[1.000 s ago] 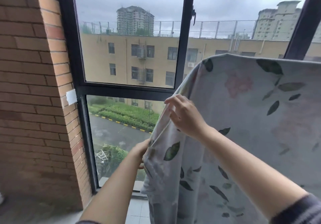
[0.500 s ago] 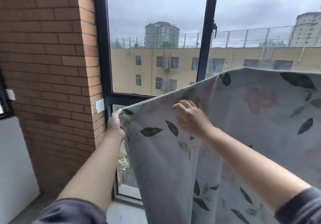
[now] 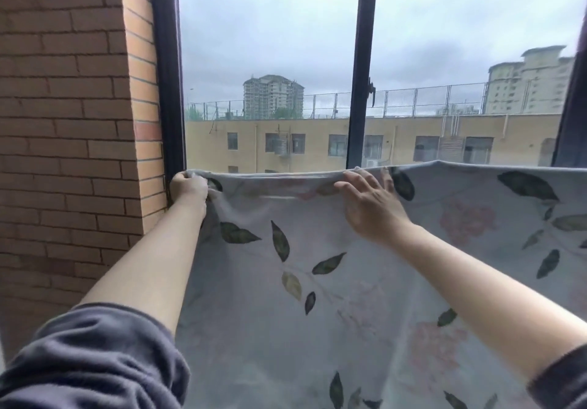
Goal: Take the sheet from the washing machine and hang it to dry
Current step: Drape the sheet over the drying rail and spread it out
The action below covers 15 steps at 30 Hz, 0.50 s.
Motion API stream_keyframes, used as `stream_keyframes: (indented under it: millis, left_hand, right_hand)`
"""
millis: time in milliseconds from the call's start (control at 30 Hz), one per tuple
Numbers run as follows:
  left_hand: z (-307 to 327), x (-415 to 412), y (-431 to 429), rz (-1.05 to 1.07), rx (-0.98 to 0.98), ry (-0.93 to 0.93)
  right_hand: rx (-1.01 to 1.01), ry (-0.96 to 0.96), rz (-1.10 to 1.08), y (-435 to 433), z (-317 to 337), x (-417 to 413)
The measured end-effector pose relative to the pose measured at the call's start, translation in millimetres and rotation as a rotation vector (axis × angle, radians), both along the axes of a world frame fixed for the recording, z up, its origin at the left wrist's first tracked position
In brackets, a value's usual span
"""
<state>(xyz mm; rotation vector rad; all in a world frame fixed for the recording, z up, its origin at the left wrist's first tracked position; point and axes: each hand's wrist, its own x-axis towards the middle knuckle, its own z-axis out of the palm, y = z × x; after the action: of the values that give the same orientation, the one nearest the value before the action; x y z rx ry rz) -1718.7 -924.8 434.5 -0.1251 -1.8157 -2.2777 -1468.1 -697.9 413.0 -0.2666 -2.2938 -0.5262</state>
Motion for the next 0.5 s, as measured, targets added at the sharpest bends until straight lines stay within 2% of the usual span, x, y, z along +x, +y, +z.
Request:
stream_keyframes:
  millis: [133, 300, 400, 500]
  left_hand:
    - [-25, 6, 22, -0.025, -0.199, -0.024]
    - [-56, 20, 38, -0.047, -0.577, -0.019]
    - [-63, 33, 48, -0.062, -0.796, -0.089]
    - [-62, 50, 61, 0.004, -0.821, -0.139]
  right_hand:
    - [0.009, 0.020, -0.021, 7, 0, 3]
    - [0.034, 0.040, -0.020, 9, 0, 5]
    - [0.002, 0.111, -0.019, 14, 5, 9]
    - [-0.033, 0.202, -0.032, 23, 16, 21]
